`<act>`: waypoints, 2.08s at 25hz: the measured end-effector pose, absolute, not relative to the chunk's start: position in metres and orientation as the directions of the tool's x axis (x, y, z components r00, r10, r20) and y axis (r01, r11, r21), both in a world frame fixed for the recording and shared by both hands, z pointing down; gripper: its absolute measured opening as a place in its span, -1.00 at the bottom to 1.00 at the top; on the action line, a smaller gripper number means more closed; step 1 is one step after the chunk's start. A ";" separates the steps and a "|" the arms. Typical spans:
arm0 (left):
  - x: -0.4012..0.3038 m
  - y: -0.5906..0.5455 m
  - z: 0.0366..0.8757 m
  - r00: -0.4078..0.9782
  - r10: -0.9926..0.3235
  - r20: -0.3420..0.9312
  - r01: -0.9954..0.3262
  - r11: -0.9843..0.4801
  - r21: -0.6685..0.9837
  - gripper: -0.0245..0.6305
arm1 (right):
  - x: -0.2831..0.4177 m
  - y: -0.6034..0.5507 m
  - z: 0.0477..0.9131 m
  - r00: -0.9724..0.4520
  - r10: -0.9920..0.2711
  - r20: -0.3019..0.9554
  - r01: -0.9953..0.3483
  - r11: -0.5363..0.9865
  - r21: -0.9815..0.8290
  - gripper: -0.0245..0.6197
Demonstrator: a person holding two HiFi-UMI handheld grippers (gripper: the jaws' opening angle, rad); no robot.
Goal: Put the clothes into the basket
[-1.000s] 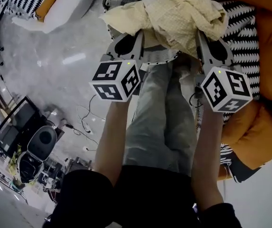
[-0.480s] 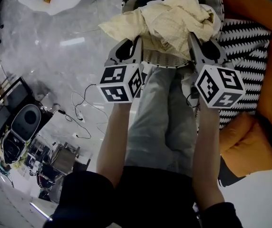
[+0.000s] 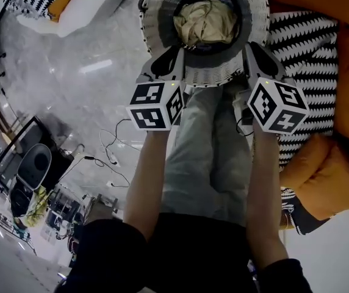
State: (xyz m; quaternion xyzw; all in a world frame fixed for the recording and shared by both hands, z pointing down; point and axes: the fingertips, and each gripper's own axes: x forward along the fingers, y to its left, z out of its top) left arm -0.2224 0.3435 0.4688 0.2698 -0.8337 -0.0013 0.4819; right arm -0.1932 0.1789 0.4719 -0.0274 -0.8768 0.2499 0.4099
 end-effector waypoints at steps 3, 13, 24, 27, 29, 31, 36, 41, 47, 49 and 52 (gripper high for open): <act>-0.219 0.306 0.450 -0.345 -0.549 0.761 -0.539 0.780 0.318 -0.87 | -0.179 0.157 0.453 -0.722 0.220 0.656 -0.209 0.834 -0.510 -0.85; -0.152 0.138 0.349 -0.093 -0.793 0.602 -0.839 0.389 0.382 -0.90 | -0.066 0.052 0.363 -0.792 -0.075 0.607 -0.427 0.778 -0.461 -0.88; 0.022 -0.019 0.187 0.234 -0.886 0.401 -0.901 -0.042 0.432 -0.90 | 0.143 -0.062 0.207 -0.685 -0.557 0.470 -0.729 0.536 -0.427 -0.89; 0.067 -0.047 0.136 0.301 -0.893 0.335 -0.893 -0.142 0.426 -0.90 | 0.194 -0.078 0.160 -0.626 -0.662 0.412 -0.775 0.472 -0.420 -0.89; 0.092 -0.068 0.103 0.355 -0.889 0.289 -0.891 -0.228 0.394 -0.90 | 0.224 -0.093 0.129 -0.573 -0.740 0.352 -0.804 0.426 -0.414 -0.89; 0.115 -0.081 0.074 0.399 -0.880 0.257 -0.884 -0.295 0.362 -0.90 | 0.255 -0.103 0.102 -0.520 -0.797 0.307 -0.830 0.387 -0.401 -0.89; 0.151 -0.109 0.012 0.454 -0.870 0.192 -0.871 -0.387 0.304 -0.90 | 0.312 -0.121 0.031 -0.425 -0.882 0.202 -0.871 0.338 -0.358 -0.89; 0.194 -0.138 -0.047 0.519 -0.847 0.117 -0.845 -0.487 0.222 -0.90 | 0.350 -0.129 -0.035 -0.353 -0.932 0.088 -0.901 0.313 -0.300 -0.89; 0.231 -0.155 -0.098 0.547 -0.835 0.055 -0.832 -0.536 0.139 -0.90 | 0.383 -0.134 -0.076 -0.276 -0.960 0.038 -0.938 0.260 -0.229 -0.89; 0.238 -0.156 -0.106 0.557 -0.829 0.057 -0.828 -0.549 0.113 -0.90 | 0.387 -0.133 -0.084 -0.263 -0.965 0.020 -0.940 0.252 -0.229 -0.89; 0.241 -0.158 -0.114 0.565 -0.823 0.055 -0.824 -0.559 0.094 -0.90 | 0.387 -0.135 -0.094 -0.253 -0.967 0.002 -0.944 0.246 -0.219 -0.89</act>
